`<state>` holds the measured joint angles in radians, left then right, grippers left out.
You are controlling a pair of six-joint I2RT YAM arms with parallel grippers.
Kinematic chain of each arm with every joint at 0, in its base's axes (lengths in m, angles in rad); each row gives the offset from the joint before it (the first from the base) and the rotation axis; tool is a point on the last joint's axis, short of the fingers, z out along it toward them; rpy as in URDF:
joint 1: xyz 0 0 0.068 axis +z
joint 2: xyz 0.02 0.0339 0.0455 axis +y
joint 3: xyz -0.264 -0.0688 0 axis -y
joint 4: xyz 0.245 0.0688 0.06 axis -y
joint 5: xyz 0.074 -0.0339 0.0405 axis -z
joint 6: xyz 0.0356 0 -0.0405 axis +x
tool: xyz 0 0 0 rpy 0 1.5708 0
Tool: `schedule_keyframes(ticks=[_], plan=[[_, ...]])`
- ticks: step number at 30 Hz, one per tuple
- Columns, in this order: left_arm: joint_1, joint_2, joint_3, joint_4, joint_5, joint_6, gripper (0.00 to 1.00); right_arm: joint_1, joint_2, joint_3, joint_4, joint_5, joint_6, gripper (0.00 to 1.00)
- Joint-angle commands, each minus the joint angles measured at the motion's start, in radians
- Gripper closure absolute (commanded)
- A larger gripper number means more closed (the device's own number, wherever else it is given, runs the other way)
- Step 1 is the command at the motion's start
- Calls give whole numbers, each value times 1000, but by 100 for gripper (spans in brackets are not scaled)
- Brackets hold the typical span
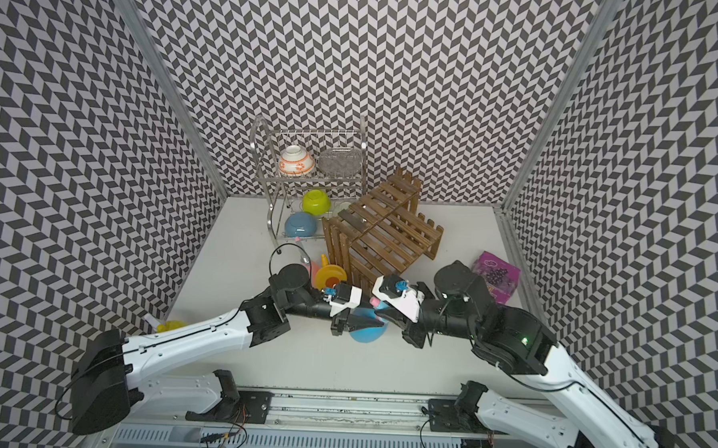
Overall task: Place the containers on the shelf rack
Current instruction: 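Pick up a container from the center of the board.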
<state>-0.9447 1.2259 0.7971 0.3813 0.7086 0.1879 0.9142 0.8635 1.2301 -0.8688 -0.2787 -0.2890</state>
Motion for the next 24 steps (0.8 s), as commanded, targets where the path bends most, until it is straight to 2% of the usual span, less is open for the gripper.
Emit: schedule_keyframes(ticks=[1, 3, 5, 11, 14, 16, 18, 24], plan=[[-8, 22, 29, 11, -19, -14, 44, 6, -6, 1, 102, -36, 5, 100], [-13, 32, 37, 2, -28, -5, 45, 6, -1, 2, 101, -41, 3, 100], [-20, 48, 56, -21, -35, 11, 50, 6, 4, 2, 97, -44, 3, 100], [-25, 58, 75, -34, -41, 25, 76, 6, -2, 9, 90, -33, -1, 100], [-24, 44, 65, -29, -57, 25, 90, 6, -10, 7, 94, -26, 8, 95], [-24, 33, 59, -27, -67, 24, 98, 6, -21, -2, 110, -18, 21, 89], [-23, 17, 51, -23, -76, 23, 100, 6, -41, -17, 132, -13, 40, 84], [-19, -43, 13, 40, -92, -26, 100, 6, -146, -128, 283, -13, 150, 44]])
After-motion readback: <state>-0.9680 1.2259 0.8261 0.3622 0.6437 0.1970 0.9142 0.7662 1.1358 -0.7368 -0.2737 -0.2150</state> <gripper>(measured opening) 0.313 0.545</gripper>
